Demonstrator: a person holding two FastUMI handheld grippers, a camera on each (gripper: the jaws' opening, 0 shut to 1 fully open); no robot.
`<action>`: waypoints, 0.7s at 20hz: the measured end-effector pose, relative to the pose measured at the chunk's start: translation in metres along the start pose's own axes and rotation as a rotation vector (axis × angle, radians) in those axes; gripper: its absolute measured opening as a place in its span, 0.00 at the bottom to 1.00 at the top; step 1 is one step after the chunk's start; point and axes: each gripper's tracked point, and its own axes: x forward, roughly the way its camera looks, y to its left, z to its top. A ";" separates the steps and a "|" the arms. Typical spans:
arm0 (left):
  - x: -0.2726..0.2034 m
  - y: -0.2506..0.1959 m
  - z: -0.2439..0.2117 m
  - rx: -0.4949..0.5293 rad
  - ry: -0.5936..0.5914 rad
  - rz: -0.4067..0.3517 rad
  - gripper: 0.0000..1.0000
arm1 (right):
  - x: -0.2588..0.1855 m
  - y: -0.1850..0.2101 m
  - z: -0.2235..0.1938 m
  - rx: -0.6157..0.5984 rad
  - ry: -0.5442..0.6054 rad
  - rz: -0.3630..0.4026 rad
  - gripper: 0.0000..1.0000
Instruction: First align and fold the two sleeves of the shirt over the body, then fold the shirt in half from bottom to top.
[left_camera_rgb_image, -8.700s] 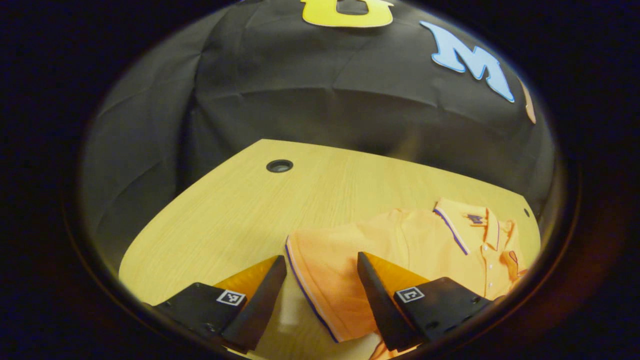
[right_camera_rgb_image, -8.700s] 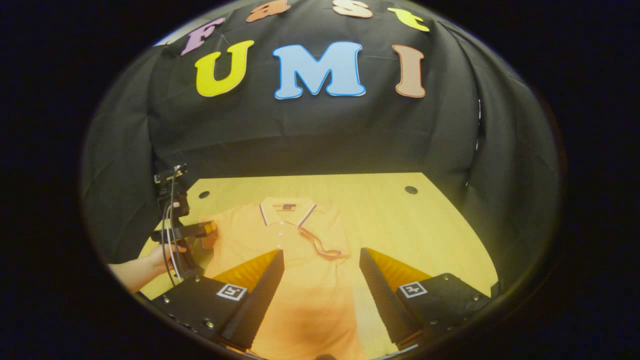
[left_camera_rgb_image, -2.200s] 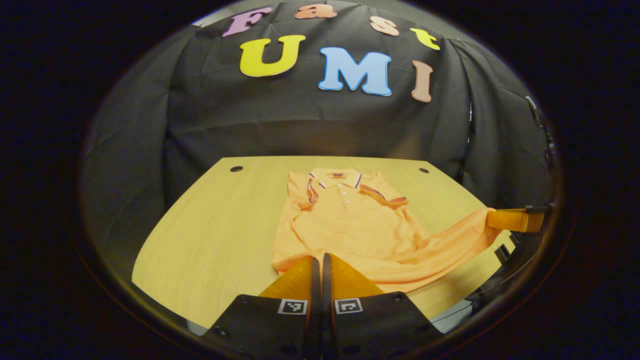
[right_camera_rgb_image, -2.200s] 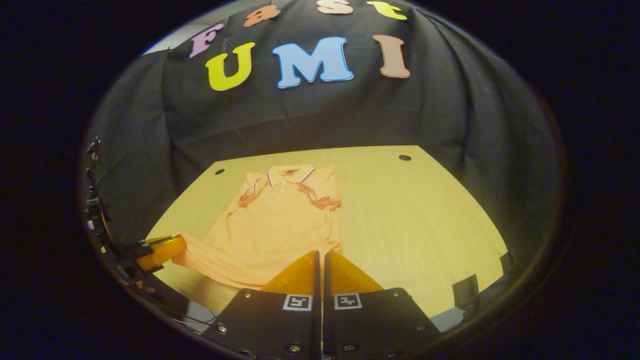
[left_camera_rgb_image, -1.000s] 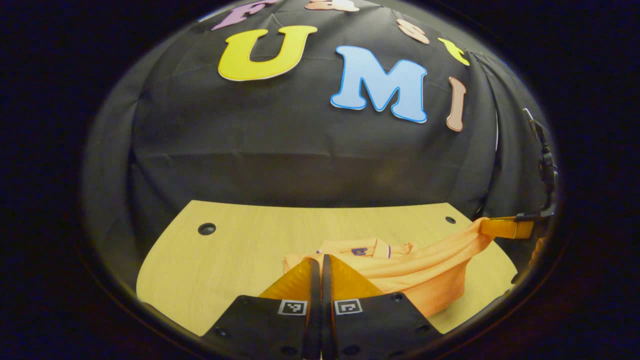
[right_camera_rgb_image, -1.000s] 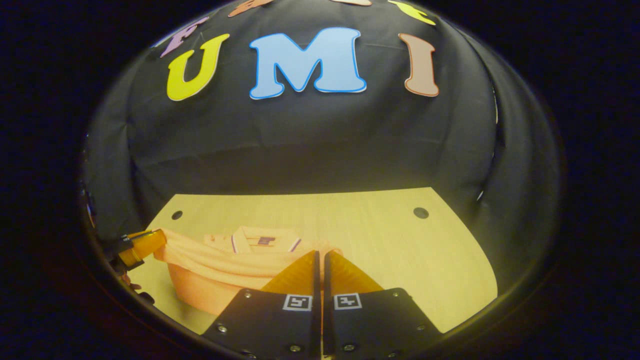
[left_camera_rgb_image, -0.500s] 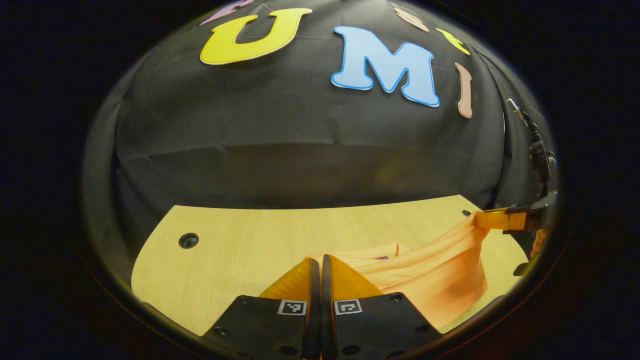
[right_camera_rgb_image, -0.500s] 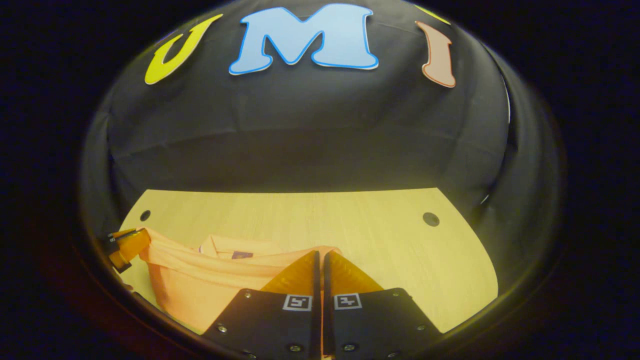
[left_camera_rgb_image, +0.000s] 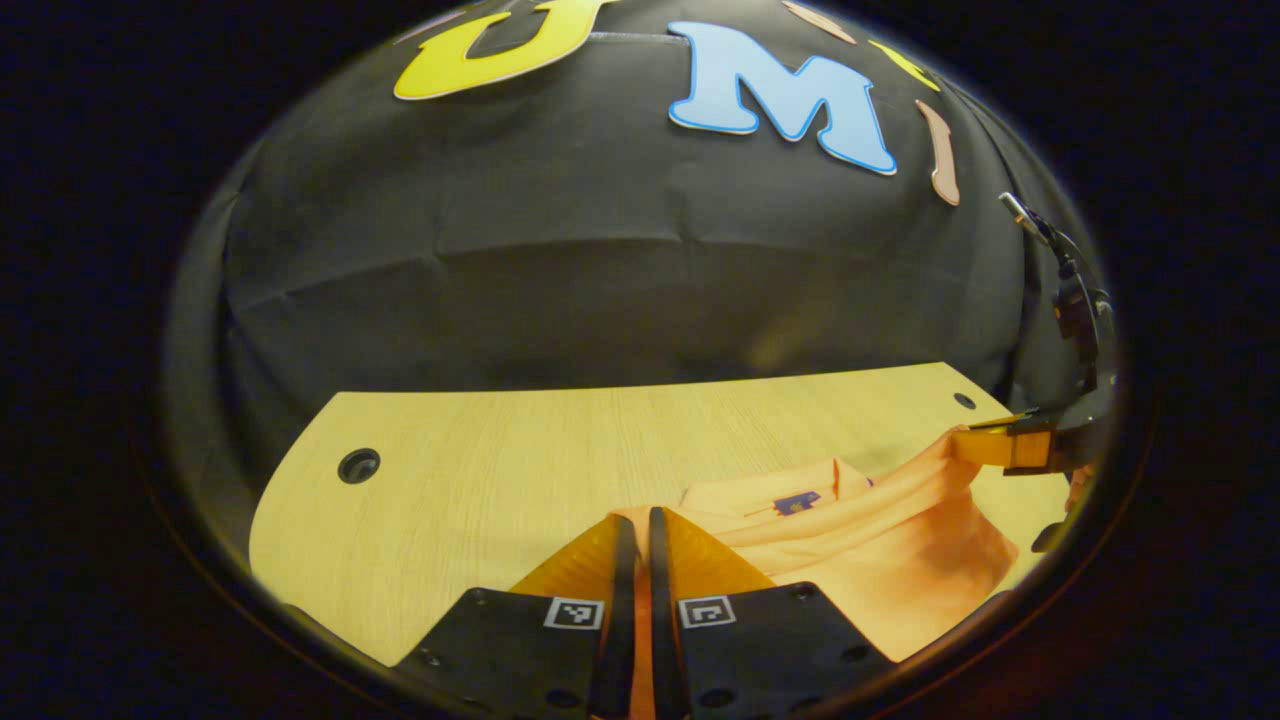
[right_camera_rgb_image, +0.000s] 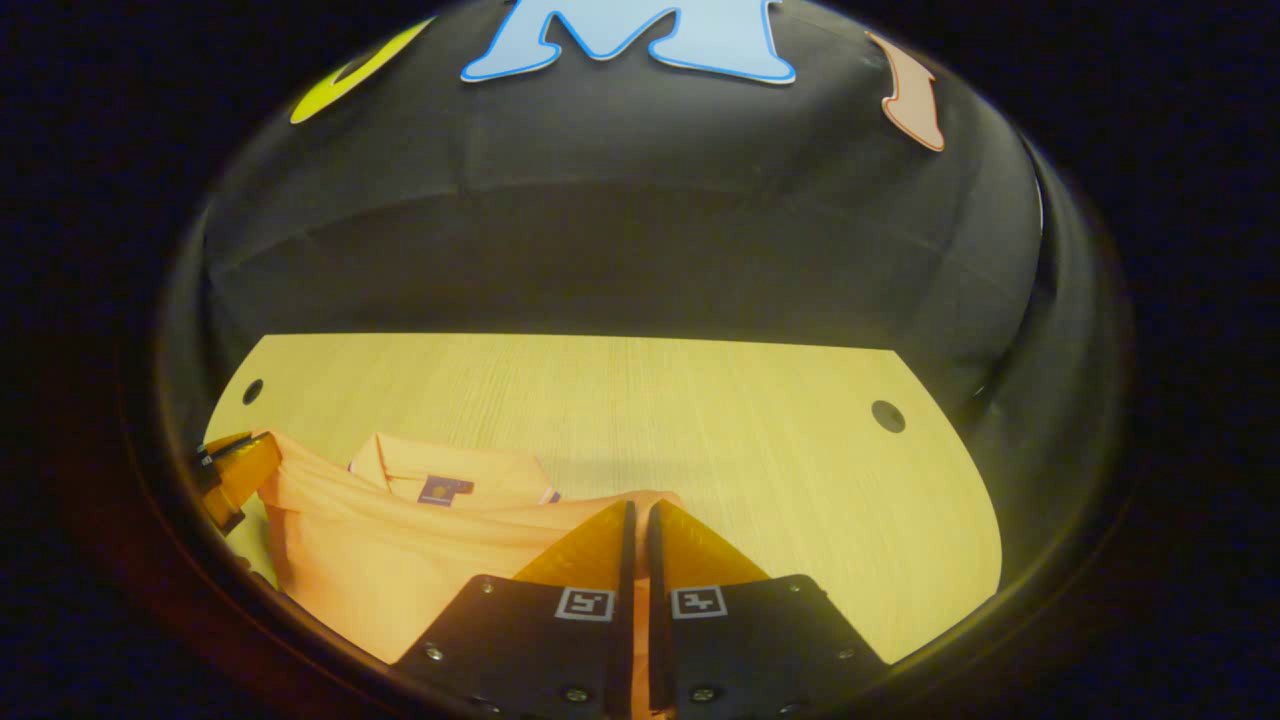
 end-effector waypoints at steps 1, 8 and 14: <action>0.000 0.000 -0.002 -0.004 0.005 0.003 0.14 | -0.002 0.001 0.001 -0.015 -0.003 0.000 0.07; -0.038 -0.004 0.008 -0.037 -0.008 0.021 0.59 | -0.048 0.009 0.014 -0.047 -0.098 0.053 0.47; -0.101 -0.022 0.033 0.003 -0.110 0.060 0.95 | -0.116 -0.011 0.031 -0.044 -0.237 0.073 0.88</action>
